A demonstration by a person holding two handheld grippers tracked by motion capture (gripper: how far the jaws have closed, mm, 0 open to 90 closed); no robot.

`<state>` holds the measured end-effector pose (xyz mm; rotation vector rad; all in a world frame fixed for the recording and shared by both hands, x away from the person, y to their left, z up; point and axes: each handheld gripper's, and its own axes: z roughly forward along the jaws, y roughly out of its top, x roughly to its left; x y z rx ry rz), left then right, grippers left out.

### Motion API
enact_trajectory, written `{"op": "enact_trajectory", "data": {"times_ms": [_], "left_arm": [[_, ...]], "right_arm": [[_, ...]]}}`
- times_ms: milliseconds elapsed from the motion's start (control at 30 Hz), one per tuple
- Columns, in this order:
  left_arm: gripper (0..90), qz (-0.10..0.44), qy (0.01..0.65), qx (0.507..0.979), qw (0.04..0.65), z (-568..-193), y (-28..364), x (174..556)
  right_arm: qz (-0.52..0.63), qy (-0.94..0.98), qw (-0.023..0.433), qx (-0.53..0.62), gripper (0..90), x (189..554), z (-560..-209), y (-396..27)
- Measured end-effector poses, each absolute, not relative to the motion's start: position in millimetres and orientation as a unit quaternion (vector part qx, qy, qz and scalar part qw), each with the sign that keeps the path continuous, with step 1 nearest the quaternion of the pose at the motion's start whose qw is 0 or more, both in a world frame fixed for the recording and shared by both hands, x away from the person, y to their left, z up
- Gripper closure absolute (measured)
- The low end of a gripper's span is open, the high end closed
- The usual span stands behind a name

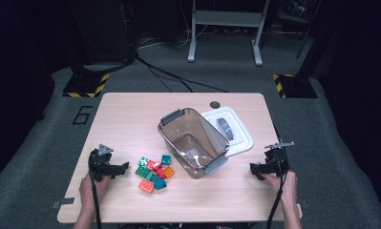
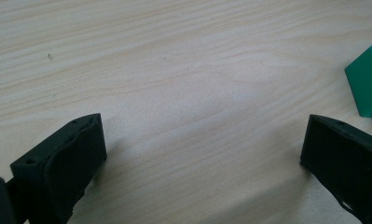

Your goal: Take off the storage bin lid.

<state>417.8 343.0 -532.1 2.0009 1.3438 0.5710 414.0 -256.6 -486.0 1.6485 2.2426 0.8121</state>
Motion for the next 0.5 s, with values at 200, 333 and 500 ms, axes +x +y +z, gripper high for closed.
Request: {"op": "enact_trajectory", "data": {"times_ms": [200, 333, 500], "left_arm": [[0.0, 0.218, 0.515, 0.761, 0.328, -532.3, 342.5, 417.8], [0.0, 0.218, 0.513, 0.763, 0.326, -532.1, 343.0, 417.8], [0.0, 0.218, 0.513, 0.764, 0.326, -532.1, 343.0, 417.8]], "right_arm": [[0.274, 0.775, 0.116, 0.557, 43.6, 409.9, -494.8, -255.8], [0.279, 0.769, 0.118, 0.563, 49.8, 408.0, -495.6, -256.0], [0.274, 0.769, 0.127, 0.564, 49.9, 408.8, -495.0, -253.4]]}}
